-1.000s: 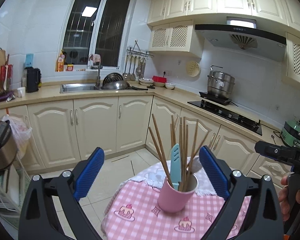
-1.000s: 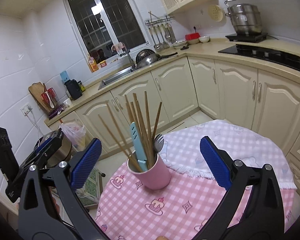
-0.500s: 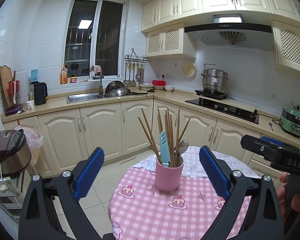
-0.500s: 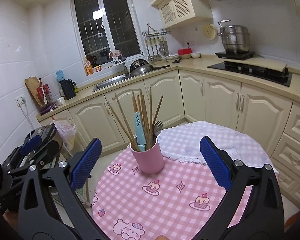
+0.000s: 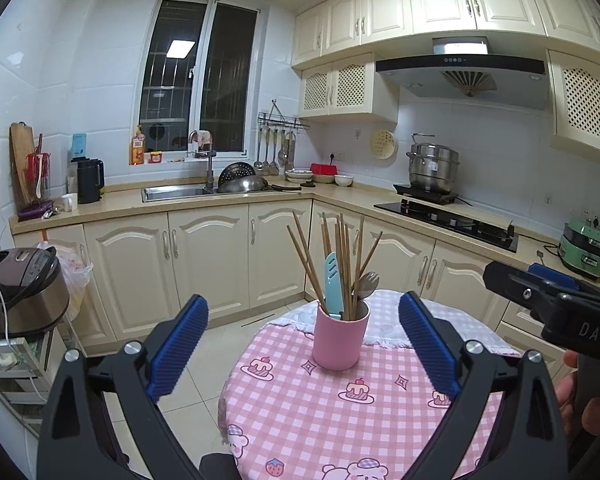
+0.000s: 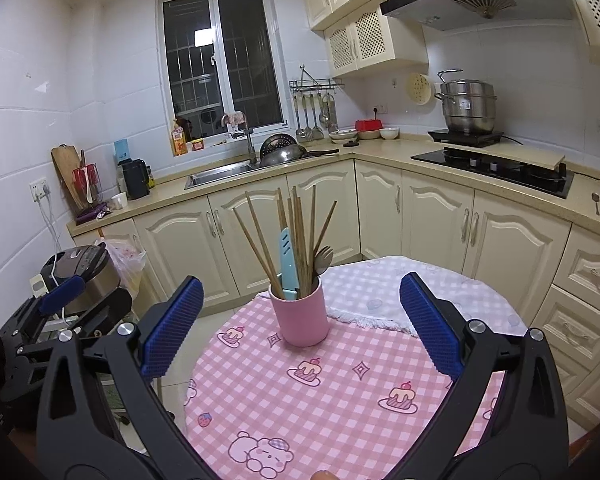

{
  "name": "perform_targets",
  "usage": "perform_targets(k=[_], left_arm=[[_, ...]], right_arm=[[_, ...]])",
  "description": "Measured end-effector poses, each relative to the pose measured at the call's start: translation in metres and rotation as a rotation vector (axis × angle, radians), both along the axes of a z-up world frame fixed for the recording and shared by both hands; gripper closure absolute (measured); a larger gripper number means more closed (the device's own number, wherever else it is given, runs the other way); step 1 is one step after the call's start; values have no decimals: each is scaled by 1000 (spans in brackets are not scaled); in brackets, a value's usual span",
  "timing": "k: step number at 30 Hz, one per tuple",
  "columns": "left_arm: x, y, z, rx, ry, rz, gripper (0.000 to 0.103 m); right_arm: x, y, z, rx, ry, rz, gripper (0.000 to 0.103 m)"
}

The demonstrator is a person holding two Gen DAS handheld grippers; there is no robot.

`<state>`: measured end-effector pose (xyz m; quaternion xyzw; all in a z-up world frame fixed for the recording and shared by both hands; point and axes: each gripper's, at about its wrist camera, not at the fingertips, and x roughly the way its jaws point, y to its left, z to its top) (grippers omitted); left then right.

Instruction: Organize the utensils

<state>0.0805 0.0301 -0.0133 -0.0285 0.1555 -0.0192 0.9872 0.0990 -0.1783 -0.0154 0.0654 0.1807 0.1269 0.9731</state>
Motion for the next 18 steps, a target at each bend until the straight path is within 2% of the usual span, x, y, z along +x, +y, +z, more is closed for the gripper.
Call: perform_targets(k=[14,18], left_arm=[[-7,2,3,19,23,72,9],[-8,1,4,9,2,61,8]], right_arm=[[-5,2,3,-10,-6,11,6],[-4,-2,2,-8,-3,6,6]])
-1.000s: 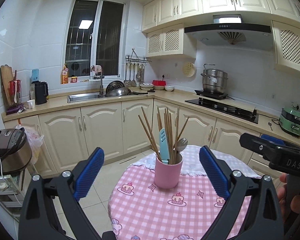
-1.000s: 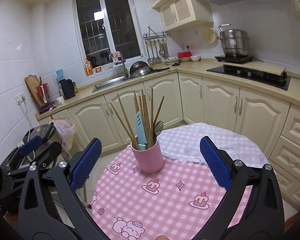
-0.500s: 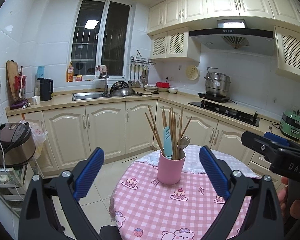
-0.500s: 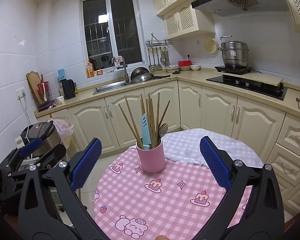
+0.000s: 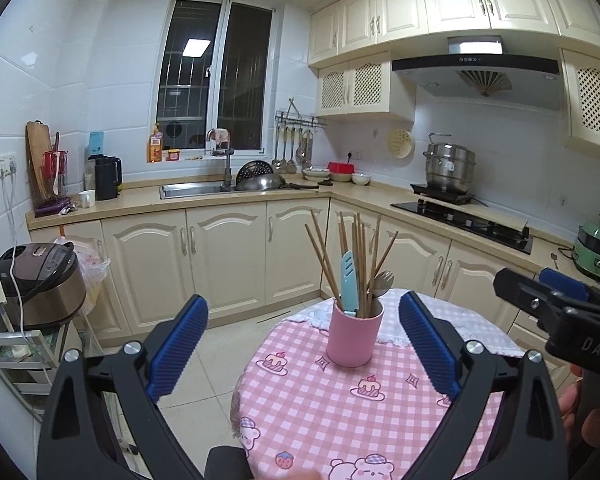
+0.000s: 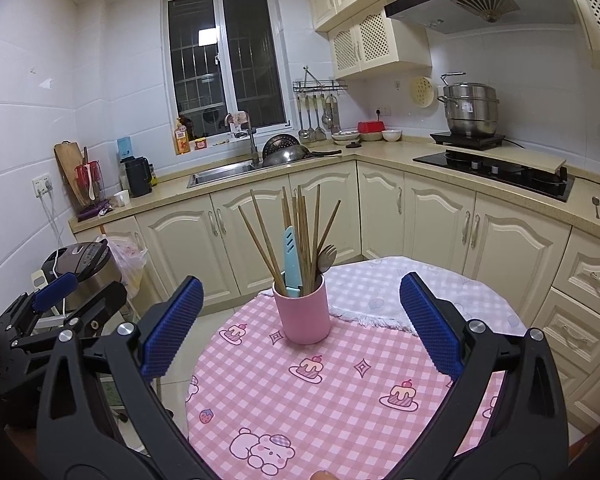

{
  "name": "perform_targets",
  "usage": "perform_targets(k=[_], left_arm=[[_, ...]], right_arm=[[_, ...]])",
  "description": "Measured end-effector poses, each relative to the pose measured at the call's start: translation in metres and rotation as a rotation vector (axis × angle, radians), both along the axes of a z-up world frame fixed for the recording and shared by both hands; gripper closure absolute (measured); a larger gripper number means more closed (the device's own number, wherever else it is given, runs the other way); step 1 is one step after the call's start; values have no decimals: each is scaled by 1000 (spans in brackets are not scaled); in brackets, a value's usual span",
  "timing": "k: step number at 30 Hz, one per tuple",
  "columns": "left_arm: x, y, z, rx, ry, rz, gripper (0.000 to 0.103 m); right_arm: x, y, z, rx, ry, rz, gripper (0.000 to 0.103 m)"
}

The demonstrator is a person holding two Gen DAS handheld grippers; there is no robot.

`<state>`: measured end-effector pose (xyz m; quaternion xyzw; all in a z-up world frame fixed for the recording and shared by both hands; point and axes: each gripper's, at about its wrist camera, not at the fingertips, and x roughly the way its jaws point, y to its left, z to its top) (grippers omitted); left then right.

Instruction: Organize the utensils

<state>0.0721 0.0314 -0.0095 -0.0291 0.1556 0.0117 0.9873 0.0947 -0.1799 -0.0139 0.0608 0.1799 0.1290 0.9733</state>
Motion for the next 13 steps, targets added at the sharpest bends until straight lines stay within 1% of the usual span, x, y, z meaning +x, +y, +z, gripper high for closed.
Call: perform_targets(k=[2,5,13], left_arm=[[-3,0,1,1,-27,-8,8],[-4,-2,1,13,-31,-9,8],[1,-4,0,25,-2,-5,7]], right_arm=[[1,-2,-2,2,5,0,6],[3,-2,-5,4,12,1,6],[5,-2,-7,6,16,3,6]])
